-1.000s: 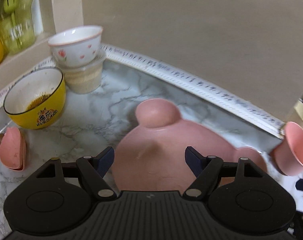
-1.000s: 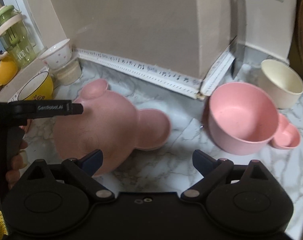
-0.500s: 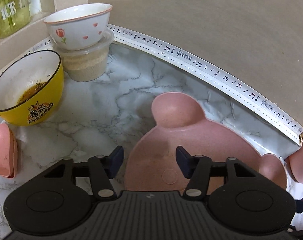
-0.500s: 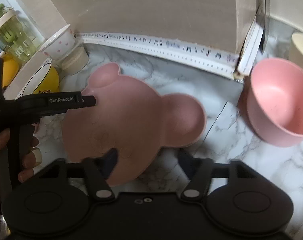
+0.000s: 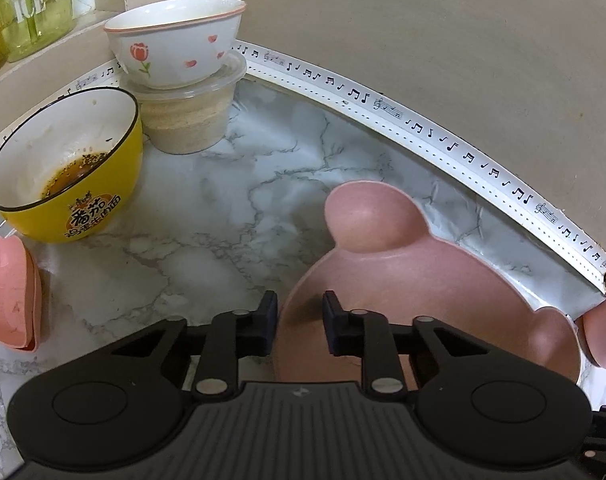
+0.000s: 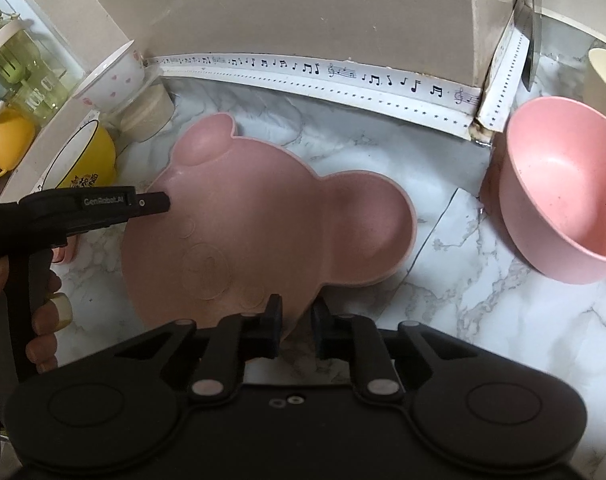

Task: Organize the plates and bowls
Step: 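Close both grippers on the rim of the pink bear-shaped plate, then carry the bear plate with both grippers and lower it onto the white plates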

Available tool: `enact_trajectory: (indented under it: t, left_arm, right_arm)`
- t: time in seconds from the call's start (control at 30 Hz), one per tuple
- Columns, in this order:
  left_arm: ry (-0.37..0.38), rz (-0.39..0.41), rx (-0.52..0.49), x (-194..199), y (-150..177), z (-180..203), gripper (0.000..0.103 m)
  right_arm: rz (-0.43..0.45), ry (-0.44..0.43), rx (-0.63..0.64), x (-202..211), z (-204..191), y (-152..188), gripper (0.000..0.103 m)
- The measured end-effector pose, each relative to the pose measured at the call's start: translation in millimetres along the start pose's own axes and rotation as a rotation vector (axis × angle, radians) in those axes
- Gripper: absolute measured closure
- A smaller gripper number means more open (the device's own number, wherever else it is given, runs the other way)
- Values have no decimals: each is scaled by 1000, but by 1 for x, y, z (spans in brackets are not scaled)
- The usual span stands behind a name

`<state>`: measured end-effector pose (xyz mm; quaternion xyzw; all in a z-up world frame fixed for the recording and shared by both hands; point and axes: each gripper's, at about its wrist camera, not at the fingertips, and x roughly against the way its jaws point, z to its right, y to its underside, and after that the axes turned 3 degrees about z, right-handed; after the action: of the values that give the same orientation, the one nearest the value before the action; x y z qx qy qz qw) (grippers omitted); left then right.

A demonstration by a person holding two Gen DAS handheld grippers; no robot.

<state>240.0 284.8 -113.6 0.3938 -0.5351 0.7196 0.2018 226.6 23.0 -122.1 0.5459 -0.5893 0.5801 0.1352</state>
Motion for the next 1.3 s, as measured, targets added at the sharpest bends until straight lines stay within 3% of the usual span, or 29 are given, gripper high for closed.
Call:
enact_trajectory:
  t: [0.67, 0.93, 1.1, 1.3]
  left_arm:
    - [41, 2, -16, 63, 39, 23, 83]
    - [106, 26, -10, 106, 60, 39, 83]
    - [131, 43, -65, 134, 68, 60, 83]
    - [212, 81, -107, 162, 74, 90, 83]
  right_arm:
    - [46, 27, 110, 58, 12, 33, 87]
    - [87, 26, 94, 103, 30, 56, 87]
    - [140, 58, 68, 134, 42, 72, 87]
    - [203, 97, 41, 172, 62, 88, 87]
